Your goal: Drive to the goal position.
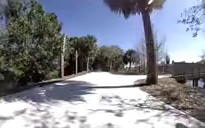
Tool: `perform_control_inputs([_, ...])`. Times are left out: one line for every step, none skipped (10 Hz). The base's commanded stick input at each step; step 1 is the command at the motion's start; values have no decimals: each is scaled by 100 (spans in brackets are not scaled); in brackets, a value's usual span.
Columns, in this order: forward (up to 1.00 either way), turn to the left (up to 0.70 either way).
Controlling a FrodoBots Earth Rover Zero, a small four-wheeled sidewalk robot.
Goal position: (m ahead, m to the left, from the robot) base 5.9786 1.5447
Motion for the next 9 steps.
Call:
perform_control_inputs([100, 0])
perform_control_inputs([100, 0])
perform_control_inputs([100, 0])
perform_control_inputs([100, 0])
perform_control_inputs([100, 0])
perform_control_inputs([100, 0])
perform_control_inputs([100, 0])
perform_control_inputs([100, 0])
perform_control_inputs([100, 0])
